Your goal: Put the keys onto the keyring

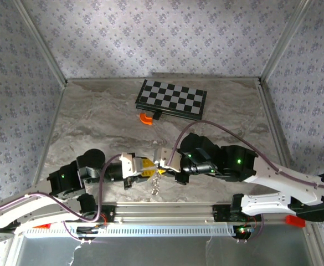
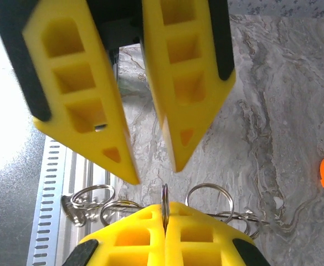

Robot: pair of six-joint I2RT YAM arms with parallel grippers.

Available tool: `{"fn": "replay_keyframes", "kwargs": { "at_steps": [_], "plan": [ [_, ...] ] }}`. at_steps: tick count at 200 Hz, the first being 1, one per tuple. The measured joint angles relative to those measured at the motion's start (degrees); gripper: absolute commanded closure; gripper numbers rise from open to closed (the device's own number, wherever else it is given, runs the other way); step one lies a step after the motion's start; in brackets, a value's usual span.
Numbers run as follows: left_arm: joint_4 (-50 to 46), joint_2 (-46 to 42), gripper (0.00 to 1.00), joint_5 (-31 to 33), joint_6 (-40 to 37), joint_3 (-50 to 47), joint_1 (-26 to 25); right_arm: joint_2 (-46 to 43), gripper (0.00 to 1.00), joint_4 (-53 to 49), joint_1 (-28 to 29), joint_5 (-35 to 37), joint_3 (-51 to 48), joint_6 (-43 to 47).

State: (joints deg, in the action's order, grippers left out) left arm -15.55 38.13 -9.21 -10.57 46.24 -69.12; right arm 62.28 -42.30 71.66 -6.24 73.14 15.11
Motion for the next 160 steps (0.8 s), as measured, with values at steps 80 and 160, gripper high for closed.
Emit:
{"fn": "replay_keyframes", "kwargs": {
  "at_steps": [80,160],
  "plan": [
    [-1.18,2.05,1.00,0.48,-2.36,0.22,-0.33,0.44,1.00,-1.22,-0.26,-1.07,0.28,-0.02],
    [1.66,-1.31,1.00,-0.90,0.81,-1.81,-0.33,-0.50,0.75,1.38,-0.28,-2.84,-0.48,-1.60]
  ]
}}
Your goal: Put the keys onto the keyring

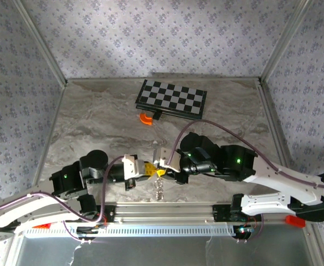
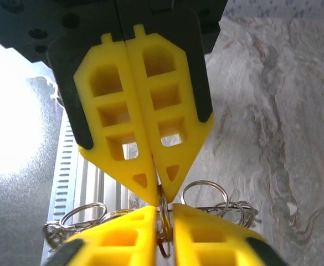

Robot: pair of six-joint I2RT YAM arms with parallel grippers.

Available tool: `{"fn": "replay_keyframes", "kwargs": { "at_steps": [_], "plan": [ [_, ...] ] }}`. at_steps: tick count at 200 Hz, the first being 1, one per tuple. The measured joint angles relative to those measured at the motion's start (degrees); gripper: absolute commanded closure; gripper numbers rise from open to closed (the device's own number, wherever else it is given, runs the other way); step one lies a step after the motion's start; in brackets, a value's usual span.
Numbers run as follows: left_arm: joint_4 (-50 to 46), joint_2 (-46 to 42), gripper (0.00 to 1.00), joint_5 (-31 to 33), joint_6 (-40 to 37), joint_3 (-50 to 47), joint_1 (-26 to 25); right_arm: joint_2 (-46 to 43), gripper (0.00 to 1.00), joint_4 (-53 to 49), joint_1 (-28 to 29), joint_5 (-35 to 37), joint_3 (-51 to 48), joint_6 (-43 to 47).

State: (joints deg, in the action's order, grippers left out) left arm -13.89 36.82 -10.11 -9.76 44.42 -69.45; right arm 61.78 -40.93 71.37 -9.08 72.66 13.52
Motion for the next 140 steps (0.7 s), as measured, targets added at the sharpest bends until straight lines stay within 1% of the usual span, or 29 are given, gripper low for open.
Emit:
{"fn": "replay_keyframes", "kwargs": {
  "at_steps": [16,66,100,121,140],
  "plan": [
    [2.45,-1.66,1.00,-1.20,1.27,-0.70,0.00,-2.12,0.74,2.47,-0.02,-1.55,-1.86,-0.96],
    [10.03,-3.58,1.00,-4.28,4.04,-2.54,0.00,-7.69,0.75,13.44,-2.40,-7.87,-9.79,-4.37],
    [14.16,-3.76,1.00,-5.46,5.46,-4.35,0.00,-8.31,0.68,18.43,-3.39,-9.42,-12.31,-6.51],
    [16.31,-3.78,1.00,-6.03,6.25,-4.92,0.00,-8.98,0.61,19.82,-3.50,-9.40,-12.79,-7.06],
    [17.66,-3.78,1.00,-6.51,6.51,-5.20,0.00,-10.08,0.59,20.65,-3.50,-9.42,-12.90,-7.63]
  ]
}}
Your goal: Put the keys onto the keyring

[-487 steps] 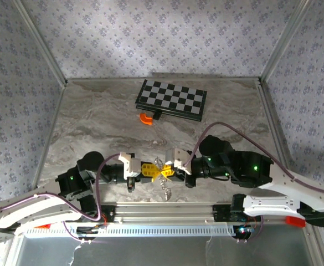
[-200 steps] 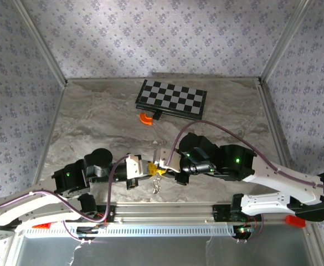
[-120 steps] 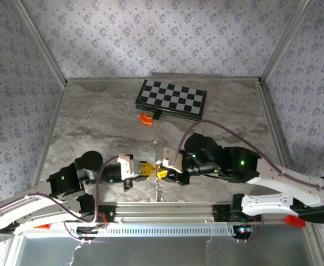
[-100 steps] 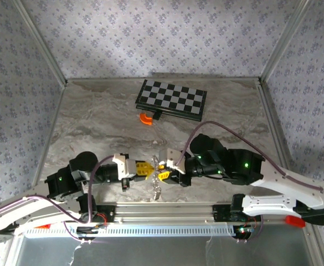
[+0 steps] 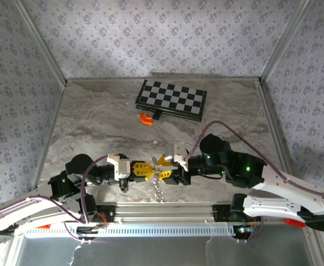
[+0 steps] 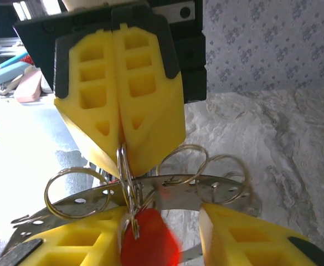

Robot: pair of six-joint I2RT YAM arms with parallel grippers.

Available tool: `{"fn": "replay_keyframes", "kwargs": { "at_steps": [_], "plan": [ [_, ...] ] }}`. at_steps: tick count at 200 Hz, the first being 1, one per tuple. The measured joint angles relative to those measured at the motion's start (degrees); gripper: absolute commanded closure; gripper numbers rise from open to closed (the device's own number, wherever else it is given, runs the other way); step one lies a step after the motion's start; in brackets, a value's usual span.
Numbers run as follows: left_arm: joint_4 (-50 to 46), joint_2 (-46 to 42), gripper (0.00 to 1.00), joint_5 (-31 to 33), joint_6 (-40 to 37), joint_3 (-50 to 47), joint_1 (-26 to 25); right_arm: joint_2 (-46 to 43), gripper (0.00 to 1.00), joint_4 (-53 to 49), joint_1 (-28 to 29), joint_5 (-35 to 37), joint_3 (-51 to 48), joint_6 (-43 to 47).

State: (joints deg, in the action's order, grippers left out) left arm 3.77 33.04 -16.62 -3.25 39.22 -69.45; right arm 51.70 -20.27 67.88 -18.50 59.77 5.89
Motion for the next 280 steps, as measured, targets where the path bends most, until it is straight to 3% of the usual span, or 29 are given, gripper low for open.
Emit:
{"fn": "replay_keyframes", "kwargs": {
  "at_steps": [31,84,101,116,138,176,280],
  "plan": [
    [0.76,0.00,1.00,-0.59,0.37,-0.17,0.00,-1.68,0.60,1.33,0.00,0.00,-0.11,-0.15],
    [1.14,-0.42,1.00,-0.57,0.61,-0.87,0.00,-2.21,0.76,1.66,0.00,0.02,-0.39,-0.50],
    [1.20,-0.42,1.00,-0.55,0.83,-0.94,0.00,-2.23,0.74,1.66,0.00,0.02,-0.39,-0.39],
    [1.25,-0.44,1.00,-0.57,0.96,-0.94,0.00,-2.25,0.64,1.64,0.00,0.04,-0.50,-0.20],
    [1.42,-0.57,1.00,-0.59,1.01,-0.94,0.00,-2.86,0.62,1.51,0.00,0.22,-1.14,-0.50],
    [2.40,-0.81,1.00,-0.76,1.11,-0.94,0.00,-4.33,0.79,1.16,0.00,0.50,-2.10,-0.85],
    [2.47,-1.49,1.00,-0.79,1.44,-0.94,0.00,-4.24,1.00,0.66,-0.02,0.50,-2.84,-0.98]
  ]
}}
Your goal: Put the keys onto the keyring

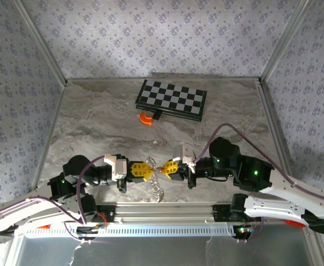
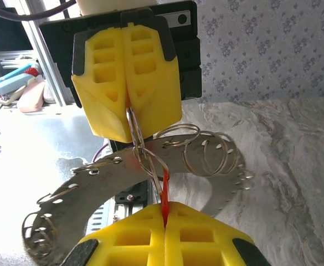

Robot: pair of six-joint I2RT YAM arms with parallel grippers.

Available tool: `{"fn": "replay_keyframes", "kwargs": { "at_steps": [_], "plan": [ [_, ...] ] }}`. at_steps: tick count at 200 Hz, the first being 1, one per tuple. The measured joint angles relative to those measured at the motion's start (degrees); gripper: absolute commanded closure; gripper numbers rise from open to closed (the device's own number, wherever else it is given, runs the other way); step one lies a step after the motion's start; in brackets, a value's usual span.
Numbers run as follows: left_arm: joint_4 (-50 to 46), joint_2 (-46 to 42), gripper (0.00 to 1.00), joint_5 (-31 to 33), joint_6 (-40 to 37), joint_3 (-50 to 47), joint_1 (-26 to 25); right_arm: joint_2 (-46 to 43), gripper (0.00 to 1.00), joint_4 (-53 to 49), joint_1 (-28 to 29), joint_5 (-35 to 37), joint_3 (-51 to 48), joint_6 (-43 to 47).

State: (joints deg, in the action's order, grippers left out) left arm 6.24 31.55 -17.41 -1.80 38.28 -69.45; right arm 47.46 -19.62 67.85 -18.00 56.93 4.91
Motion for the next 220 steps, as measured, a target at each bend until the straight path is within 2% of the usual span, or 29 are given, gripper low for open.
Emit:
{"fn": "replay_keyframes", "kwargs": {
  "at_steps": [68,112,126,220],
  "plan": [
    [-0.02,-0.02,1.00,0.07,0.00,-0.72,0.00,2.19,0.99,-2.54,0.72,0.22,0.00,0.28],
    [0.07,-0.02,1.00,0.04,-0.02,-0.92,0.00,0.72,0.65,-4.90,1.84,2.25,0.07,1.25],
    [0.07,-0.02,1.00,0.04,-0.02,-0.92,0.00,-0.31,0.59,-5.27,2.01,2.89,0.11,1.31],
    [0.07,0.20,1.00,-1.31,-0.02,-0.96,0.00,-1.92,0.62,-0.44,2.58,2.32,0.46,1.09]
  ]
}}
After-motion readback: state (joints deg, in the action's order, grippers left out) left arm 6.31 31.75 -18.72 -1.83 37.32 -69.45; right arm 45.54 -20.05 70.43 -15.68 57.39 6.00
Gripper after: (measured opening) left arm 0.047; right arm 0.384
